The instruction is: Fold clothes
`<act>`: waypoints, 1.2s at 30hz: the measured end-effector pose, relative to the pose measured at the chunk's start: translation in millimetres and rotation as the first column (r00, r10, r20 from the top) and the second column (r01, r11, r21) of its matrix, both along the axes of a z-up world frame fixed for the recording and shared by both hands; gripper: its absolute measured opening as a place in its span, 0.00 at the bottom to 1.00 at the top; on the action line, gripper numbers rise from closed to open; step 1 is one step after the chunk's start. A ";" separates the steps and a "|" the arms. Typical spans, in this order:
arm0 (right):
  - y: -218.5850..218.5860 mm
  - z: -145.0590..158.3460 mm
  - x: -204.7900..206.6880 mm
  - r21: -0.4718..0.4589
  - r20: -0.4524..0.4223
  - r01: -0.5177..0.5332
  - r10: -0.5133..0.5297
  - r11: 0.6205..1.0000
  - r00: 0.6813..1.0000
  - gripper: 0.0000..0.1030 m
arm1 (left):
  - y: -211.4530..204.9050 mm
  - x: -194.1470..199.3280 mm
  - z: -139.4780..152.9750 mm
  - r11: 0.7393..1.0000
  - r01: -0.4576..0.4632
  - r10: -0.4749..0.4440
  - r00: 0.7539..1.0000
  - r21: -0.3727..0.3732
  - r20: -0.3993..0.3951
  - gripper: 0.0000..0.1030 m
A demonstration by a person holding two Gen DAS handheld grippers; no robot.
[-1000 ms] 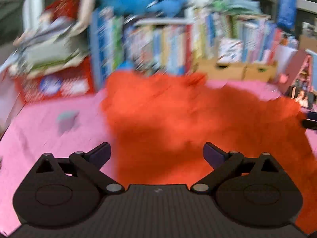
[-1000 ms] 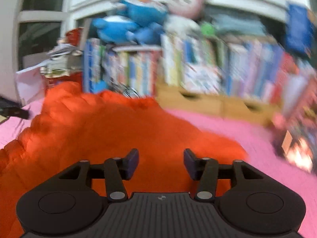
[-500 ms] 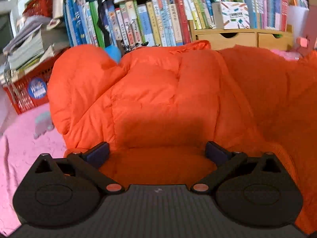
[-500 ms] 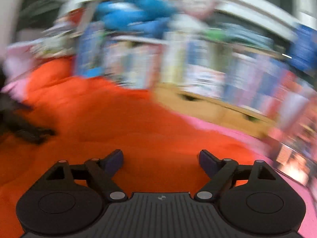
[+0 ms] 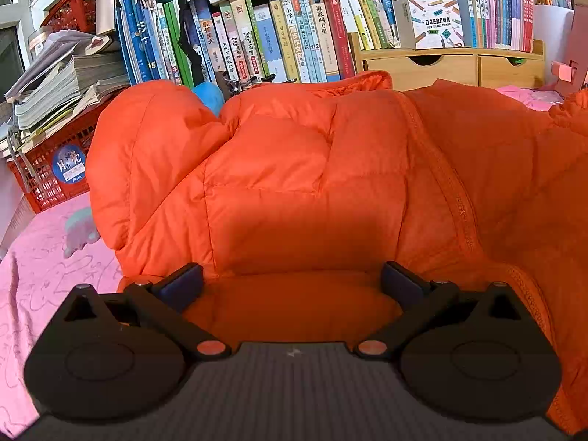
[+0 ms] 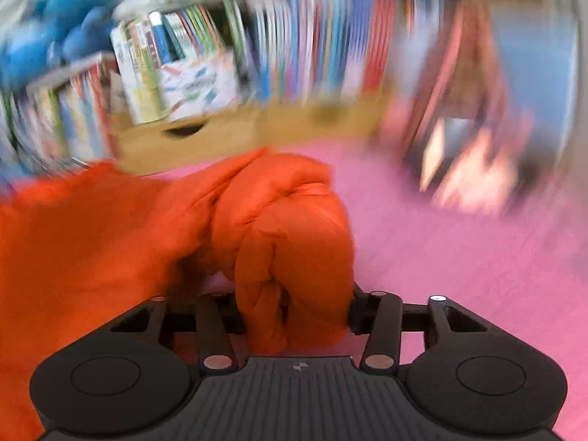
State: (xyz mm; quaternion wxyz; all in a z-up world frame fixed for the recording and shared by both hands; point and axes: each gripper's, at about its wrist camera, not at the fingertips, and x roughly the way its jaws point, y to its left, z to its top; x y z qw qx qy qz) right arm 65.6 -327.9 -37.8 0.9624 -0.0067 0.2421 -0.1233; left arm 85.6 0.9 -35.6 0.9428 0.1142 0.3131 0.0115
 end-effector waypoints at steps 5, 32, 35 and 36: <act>-26.3 16.6 -19.3 -0.204 0.107 0.133 -0.113 0.970 0.988 0.48 | 0.3 0.4 0.5 1.000 0.000 0.000 1.000 -0.003 -0.002 1.00; -38.9 5.5 22.7 0.003 0.023 -0.022 0.022 1.000 0.999 0.32 | -198.8 99.9 -11.6 0.974 0.224 -0.224 0.974 -0.018 0.023 1.00; -48.2 -3.1 20.8 -0.007 0.005 0.014 -0.014 1.000 1.000 0.32 | -199.1 102.1 -15.9 0.974 0.227 -0.227 0.974 -0.014 -0.002 1.00; -49.7 -5.9 20.5 -0.018 0.003 0.032 -0.032 0.999 0.999 0.29 | -199.8 101.6 -15.9 0.974 0.227 -0.227 0.974 -0.010 -0.003 1.00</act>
